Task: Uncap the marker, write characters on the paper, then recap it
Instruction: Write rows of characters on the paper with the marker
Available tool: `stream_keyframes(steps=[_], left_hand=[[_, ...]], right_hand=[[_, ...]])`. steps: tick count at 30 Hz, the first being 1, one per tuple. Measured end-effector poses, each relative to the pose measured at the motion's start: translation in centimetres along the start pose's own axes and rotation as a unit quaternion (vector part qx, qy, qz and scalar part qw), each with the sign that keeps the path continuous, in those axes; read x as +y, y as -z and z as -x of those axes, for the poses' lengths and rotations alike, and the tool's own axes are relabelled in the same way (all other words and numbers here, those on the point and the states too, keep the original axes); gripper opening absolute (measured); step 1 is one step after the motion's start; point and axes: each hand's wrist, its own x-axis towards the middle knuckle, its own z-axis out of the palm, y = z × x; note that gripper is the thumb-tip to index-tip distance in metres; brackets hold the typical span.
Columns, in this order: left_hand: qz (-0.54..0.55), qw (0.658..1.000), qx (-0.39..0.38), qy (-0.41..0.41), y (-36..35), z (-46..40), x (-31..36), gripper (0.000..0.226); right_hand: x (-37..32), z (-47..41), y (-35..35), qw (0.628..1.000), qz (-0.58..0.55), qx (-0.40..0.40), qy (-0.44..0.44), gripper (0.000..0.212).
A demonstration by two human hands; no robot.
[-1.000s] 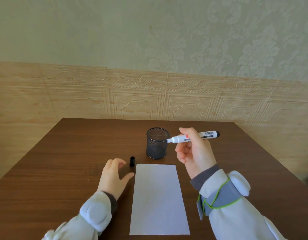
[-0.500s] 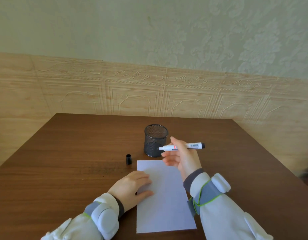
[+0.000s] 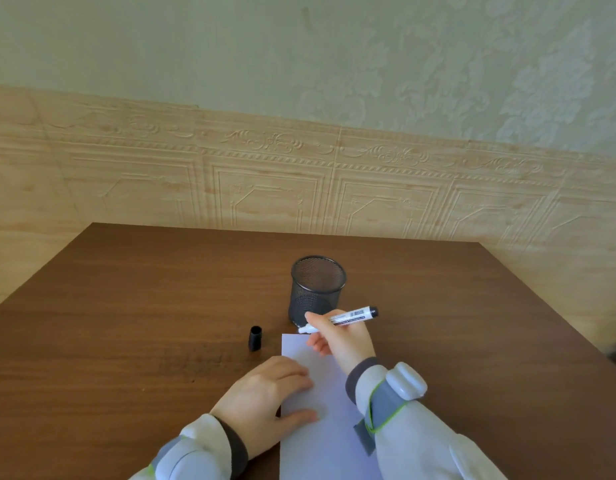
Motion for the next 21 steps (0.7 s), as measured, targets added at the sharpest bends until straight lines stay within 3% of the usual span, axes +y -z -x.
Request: stream_keyframes(steps=[3,9,13,21], left_hand=[[0.003,1.000,0.004,-0.010,-0.2,-0.1,-0.5,0.088],[-0.021,1.000,-0.013,0.002,0.0,0.2,0.0,0.074],[-0.041,0.999,-0.016,0.015,-0.1,1.0,0.6,0.053],[-0.053,0.997,-0.039,0.035,-0.1,0.9,1.1,0.050]], right_hand=[[0.7,0.0,-0.3,1.000,-0.008,-0.002,-0.002,0.023],[0.5,0.3,-0.6,1.000,-0.026,0.001,0.002,0.025],[1.1,0.7,-0.7,1.000,-0.020,0.008,-0.007,0.027],[0.3,0.8,0.2,0.999,0.009,0.045,-0.017,0.026]])
